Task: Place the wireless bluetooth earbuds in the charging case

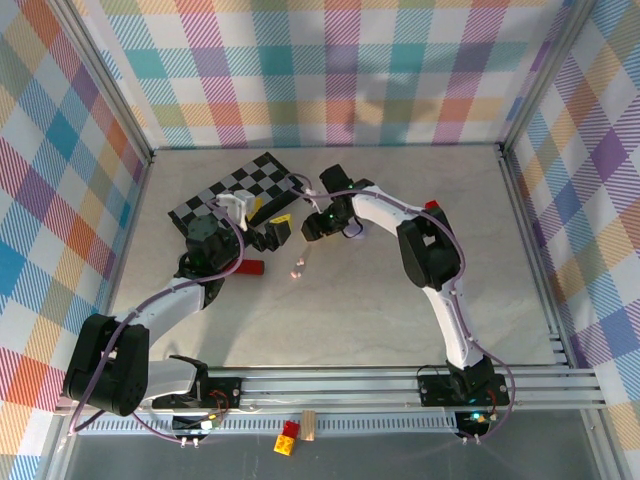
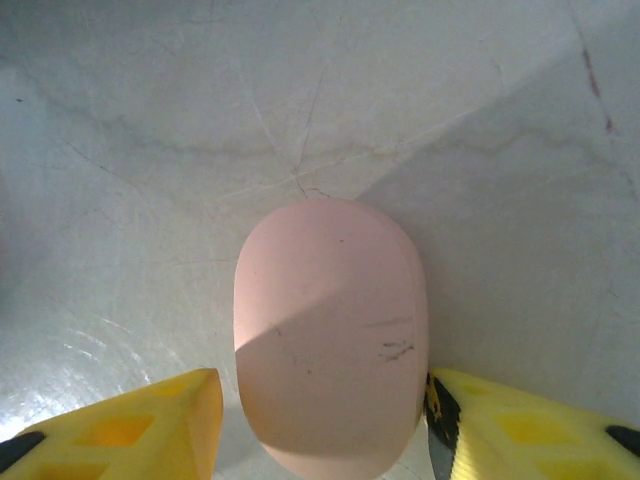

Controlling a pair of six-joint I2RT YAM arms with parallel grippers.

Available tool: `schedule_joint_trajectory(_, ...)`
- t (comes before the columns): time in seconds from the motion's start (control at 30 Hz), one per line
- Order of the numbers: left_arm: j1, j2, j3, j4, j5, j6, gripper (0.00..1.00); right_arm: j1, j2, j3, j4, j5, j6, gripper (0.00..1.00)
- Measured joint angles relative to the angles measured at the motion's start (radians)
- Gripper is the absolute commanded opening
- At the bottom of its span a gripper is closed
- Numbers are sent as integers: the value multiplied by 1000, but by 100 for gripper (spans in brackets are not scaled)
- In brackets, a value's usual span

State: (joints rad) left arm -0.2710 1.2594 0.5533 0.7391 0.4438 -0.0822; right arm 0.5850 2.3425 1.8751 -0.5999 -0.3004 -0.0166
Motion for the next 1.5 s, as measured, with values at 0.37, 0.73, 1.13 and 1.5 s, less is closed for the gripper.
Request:
schedule_joint_trajectory(0.37,0,0,0,0,4,0,100,42,0,14,-7,140,0,50)
schedule_joint_trajectory(0.73,0,0,0,-1,8,0,100,59,4,31,-9,216,0,39)
schedule_joint_trajectory(1.13,5,-27,-1,-31,108,62,100,48,-239,-289,147,192,-67,36)
schedule_joint_trajectory(1.5,-50,-83,-14,-79,243,212,100,10,-675,-509,89,50,-239,30)
